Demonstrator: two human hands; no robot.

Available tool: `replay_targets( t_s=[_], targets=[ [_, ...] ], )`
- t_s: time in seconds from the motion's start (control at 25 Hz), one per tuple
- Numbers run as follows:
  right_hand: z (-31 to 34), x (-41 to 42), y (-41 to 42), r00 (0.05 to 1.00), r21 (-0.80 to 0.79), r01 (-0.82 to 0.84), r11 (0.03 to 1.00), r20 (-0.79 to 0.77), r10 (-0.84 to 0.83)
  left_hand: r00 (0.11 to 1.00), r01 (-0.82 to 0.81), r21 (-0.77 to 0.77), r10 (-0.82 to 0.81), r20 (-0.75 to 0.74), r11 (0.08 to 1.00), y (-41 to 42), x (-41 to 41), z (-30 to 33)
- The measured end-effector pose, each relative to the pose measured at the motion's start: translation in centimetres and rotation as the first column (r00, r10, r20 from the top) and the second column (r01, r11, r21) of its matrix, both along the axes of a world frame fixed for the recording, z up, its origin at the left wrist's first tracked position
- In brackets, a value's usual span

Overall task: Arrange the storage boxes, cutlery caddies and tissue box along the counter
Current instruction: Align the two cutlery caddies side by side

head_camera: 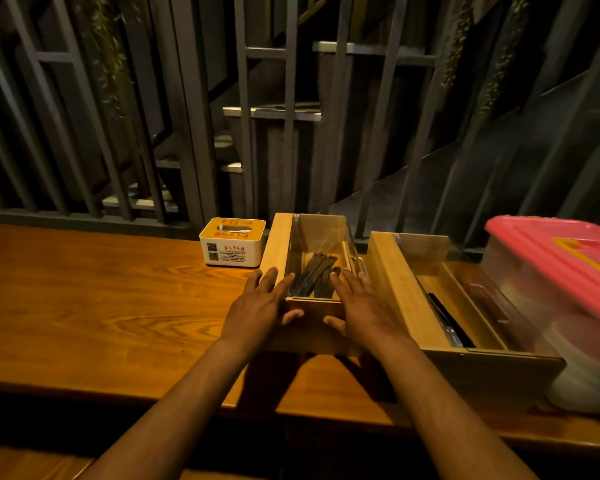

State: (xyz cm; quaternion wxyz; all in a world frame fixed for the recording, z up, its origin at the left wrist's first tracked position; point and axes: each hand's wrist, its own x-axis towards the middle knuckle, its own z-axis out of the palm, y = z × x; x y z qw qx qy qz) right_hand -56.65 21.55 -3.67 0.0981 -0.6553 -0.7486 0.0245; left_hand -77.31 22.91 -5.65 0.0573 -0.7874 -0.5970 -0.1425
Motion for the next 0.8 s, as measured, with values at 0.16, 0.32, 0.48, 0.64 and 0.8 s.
replay_targets(
  t_s=[0.16, 0.32, 0.48, 0.64, 0.8],
  targets=[
    [-0.4, 0.0, 1.6, 1.0, -0.013, -0.002, 1.0, -0.012, 0.002, 1.0, 0.003, 0.012, -0.003, -0.002, 1.0, 1.4, 0.0, -0.3],
    [-0.2, -0.1, 2.0, 1.0, -0.015, 0.012, 1.0, 0.004, -0.012, 1.0, 0.018, 0.003, -0.018, -0.003, 1.0, 2.2, 0.0, -0.2],
    [0.8, -0.7, 2.1, 0.999, -0.019, 0.024, 1.0, 0.038, -0.023, 0.999, 0.024, -0.001, -0.024, -0.024, 1.0, 2.6, -0.4, 0.2],
    [1.9, -1.2, 0.0, 0.998, -0.01, 0.056, 0.998, 0.03, -0.056, 0.992, 0.036, -0.002, -0.036, -0.125, 0.999, 1.3, -0.2, 1.0],
    [4.1, 0.7, -3.3, 0.996, 0.186, 0.022, 0.982, -0.085, -0.006, 0.997, 0.064, 0.074, -0.066, 0.025, 0.995, -3.2, 2.0, 3.3]
  ],
)
